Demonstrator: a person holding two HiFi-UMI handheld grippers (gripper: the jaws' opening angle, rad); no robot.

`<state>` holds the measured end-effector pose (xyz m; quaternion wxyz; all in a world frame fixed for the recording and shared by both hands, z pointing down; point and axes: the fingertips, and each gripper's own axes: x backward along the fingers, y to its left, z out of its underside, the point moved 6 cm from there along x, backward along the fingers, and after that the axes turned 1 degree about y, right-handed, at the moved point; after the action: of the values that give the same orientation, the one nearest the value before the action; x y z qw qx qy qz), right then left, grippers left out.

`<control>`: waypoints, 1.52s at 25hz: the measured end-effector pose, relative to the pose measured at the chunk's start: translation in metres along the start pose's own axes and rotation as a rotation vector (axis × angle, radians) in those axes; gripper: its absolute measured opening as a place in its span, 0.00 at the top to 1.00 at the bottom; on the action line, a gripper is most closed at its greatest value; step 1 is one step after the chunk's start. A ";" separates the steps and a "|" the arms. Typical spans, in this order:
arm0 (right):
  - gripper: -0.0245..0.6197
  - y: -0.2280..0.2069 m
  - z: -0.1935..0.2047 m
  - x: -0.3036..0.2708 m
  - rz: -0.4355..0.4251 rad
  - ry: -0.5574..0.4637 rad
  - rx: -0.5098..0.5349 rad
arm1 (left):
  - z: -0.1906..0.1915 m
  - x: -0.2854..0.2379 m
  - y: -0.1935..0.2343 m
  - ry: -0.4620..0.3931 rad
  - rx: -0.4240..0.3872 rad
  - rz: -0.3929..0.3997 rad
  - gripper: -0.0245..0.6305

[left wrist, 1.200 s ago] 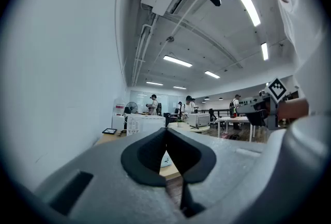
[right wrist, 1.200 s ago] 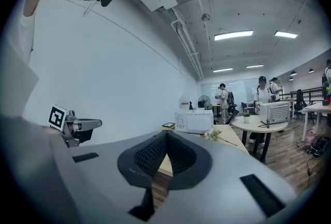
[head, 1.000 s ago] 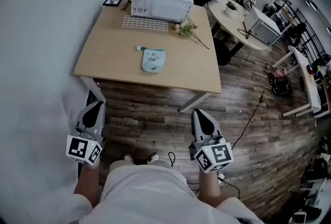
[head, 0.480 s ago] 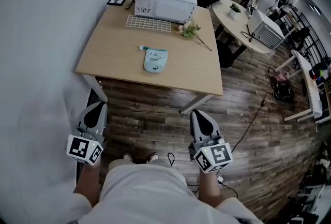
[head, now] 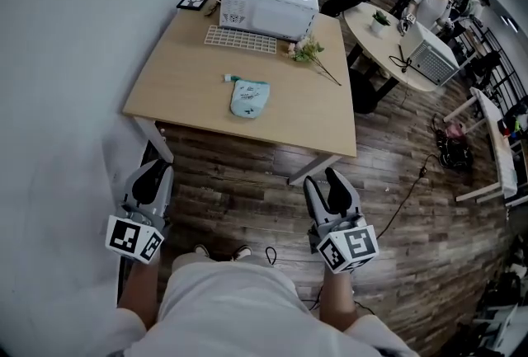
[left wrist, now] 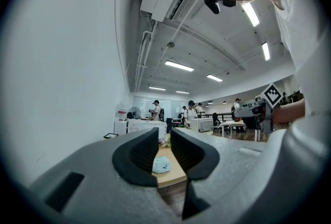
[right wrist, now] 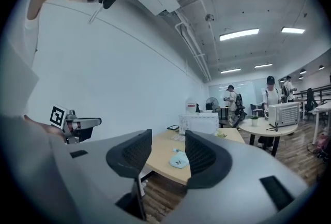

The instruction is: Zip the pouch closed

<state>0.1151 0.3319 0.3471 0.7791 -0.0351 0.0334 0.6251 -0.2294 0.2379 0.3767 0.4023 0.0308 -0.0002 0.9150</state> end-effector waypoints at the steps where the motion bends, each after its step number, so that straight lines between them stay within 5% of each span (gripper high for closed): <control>1: 0.67 -0.006 0.001 0.002 0.010 0.003 -0.008 | 0.000 -0.001 0.000 -0.004 0.007 -0.002 0.82; 10: 0.33 -0.057 0.011 0.019 0.015 -0.005 -0.127 | -0.002 -0.014 -0.009 -0.068 0.040 0.011 0.33; 13: 0.26 -0.064 0.016 0.019 -0.008 -0.017 -0.136 | 0.001 -0.016 -0.014 -0.045 0.019 0.003 0.25; 24: 0.26 -0.062 0.044 -0.038 -0.063 0.101 -0.115 | 0.029 -0.045 0.010 0.085 0.034 -0.028 0.24; 38: 0.26 -0.100 -0.010 -0.229 -0.016 0.176 -0.031 | 0.070 -0.253 0.127 0.111 0.127 0.132 0.24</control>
<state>0.1626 0.0865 0.3600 0.7774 -0.1020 0.0919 0.6139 -0.1485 -0.0356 0.4353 0.3376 0.0054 0.0782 0.9380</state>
